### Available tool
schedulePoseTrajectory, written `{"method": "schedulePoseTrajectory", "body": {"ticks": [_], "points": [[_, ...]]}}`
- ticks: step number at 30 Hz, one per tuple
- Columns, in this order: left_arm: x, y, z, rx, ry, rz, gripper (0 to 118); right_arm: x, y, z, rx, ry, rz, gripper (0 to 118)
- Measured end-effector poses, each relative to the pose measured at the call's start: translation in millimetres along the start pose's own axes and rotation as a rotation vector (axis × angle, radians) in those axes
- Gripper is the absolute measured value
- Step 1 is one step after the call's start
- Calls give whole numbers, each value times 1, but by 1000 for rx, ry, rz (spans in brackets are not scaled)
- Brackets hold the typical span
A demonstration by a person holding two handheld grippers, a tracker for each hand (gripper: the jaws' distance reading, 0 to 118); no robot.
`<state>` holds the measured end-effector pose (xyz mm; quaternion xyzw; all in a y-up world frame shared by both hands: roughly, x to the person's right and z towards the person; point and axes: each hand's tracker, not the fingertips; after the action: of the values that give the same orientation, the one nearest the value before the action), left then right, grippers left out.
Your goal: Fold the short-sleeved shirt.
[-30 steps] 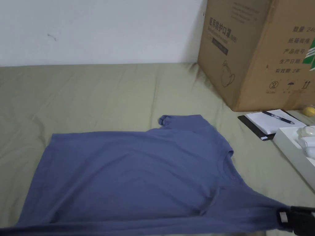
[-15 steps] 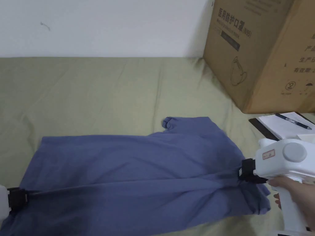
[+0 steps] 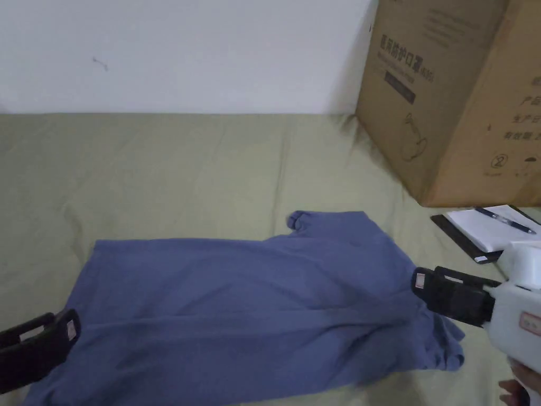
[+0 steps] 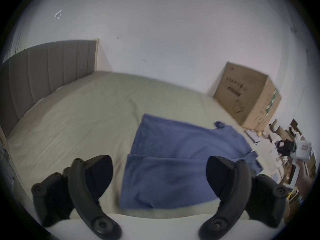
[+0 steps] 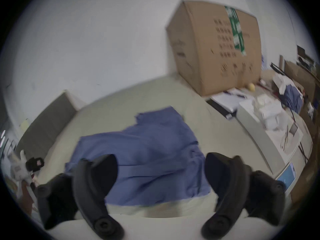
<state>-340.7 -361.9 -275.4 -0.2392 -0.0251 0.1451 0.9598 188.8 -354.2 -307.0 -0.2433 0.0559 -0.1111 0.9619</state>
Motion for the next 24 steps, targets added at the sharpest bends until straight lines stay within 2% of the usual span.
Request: {"method": "schedulePoseTrajectory", "body": {"ticks": [1, 2, 3, 5, 7, 8, 10, 12, 15, 17, 18, 19, 21, 22, 24], "points": [[6, -3, 17, 42, -13, -1, 56, -10, -5, 18, 66, 21, 22, 41], [13, -7, 34, 78, -6, -8, 14, -21, -10, 34, 116, 36, 43, 9], [18, -11, 48, 98, 1, -24, 0, -32, -17, 47, 158, 16, 56, 0], [25, -18, 65, 110, 56, -58, 0, -48, -25, 68, 207, -26, 51, 0], [19, -20, 77, 42, 8, -54, 0, -55, -26, 77, 186, 81, 8, 0], [14, -20, 76, 23, 11, -58, 0, -58, -26, 81, 172, 98, 4, 0], [7, -14, 77, 9, 82, -96, 0, -64, -24, 86, 156, 89, 34, 0], [-6, 0, 60, -62, 90, -94, 0, -71, -24, 86, 137, 94, 91, 0], [-40, 18, 12, -312, 113, 22, 0, -79, -25, 81, 89, 112, 145, 0], [-55, 18, -21, -386, 123, 63, 0, -84, -26, 78, 71, 101, 157, 0], [-61, 16, -34, -411, 122, 63, 3, -85, -26, 76, 61, 105, 160, 0], [-66, 12, -48, -443, 126, 42, 26, -84, -29, 74, 52, 116, 156, 0], [-68, -2, -78, -482, 162, 31, 99, -84, -29, 70, 34, 125, 137, 0], [-71, -9, -92, -529, 202, 11, 116, -84, -29, 68, 25, 126, 124, 0], [-67, -21, -108, -565, 237, -20, 113, -82, -30, 64, -2, 131, 105, 0]]}}
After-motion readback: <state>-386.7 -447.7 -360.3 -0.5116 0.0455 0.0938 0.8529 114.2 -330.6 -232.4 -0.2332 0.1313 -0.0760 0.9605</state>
